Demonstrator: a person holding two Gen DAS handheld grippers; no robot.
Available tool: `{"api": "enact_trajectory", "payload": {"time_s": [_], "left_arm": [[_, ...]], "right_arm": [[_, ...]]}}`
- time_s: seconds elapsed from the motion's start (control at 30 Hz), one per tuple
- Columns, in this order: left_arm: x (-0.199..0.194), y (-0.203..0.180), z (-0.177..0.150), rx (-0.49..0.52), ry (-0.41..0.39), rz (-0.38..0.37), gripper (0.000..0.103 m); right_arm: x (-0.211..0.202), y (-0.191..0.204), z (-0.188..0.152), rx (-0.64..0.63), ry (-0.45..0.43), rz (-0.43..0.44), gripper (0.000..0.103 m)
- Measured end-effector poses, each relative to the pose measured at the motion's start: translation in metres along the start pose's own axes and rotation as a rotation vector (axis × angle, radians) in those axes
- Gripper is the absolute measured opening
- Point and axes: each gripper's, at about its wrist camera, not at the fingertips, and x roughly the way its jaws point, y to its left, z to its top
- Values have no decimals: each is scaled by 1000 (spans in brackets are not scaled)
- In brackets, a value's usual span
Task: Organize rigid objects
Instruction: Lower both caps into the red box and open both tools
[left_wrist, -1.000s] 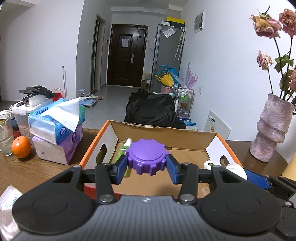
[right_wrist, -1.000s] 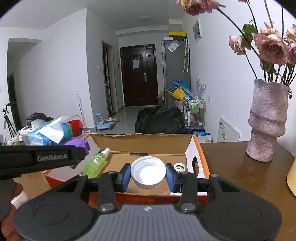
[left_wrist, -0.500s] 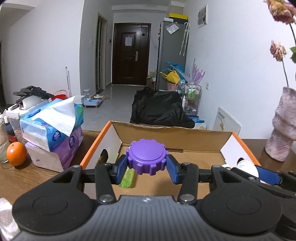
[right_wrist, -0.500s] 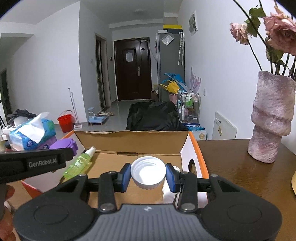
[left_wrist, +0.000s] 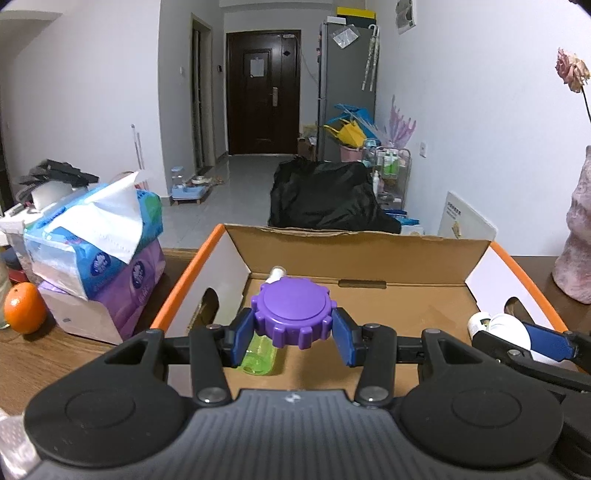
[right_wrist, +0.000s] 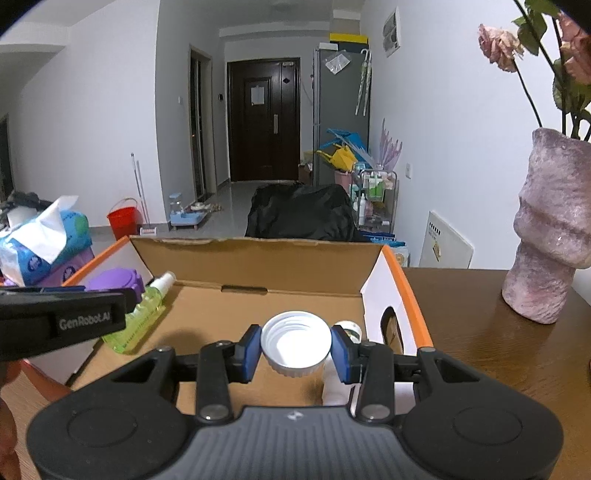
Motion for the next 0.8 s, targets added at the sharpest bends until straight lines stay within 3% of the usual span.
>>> {"api": "enact_trajectory", "payload": {"time_s": [0.1,0.17,0.2,0.27,0.33,0.4,0.5,0.8], "left_arm": [[1,1,-1,10,3,5,49],[1,2,-2,13,5,11,56],[2,2,-2,10,7,17,60],[2,4,-2,-1,6,36,81],[2,7,-2,-6,-1,51,88],[1,10,-2,-14,-7,63,102],[1,13,-1,-20,-13,74,103],[-1,14,-2,-20,-16,78,103]], "right_arm": [[1,0,-2,-3,8,-2,39],[1,-1,-3,2,14,-2,40],[1,-1,-4,3,16,-13,47],[3,-2,-4,4,23,-33,64],[4,-5,-5,14,21,-50,82],[4,-6,-5,19,17,-62,92],[3,-6,-5,19,7,-77,102],[0,-6,-6,20,0,-77,103]]}}
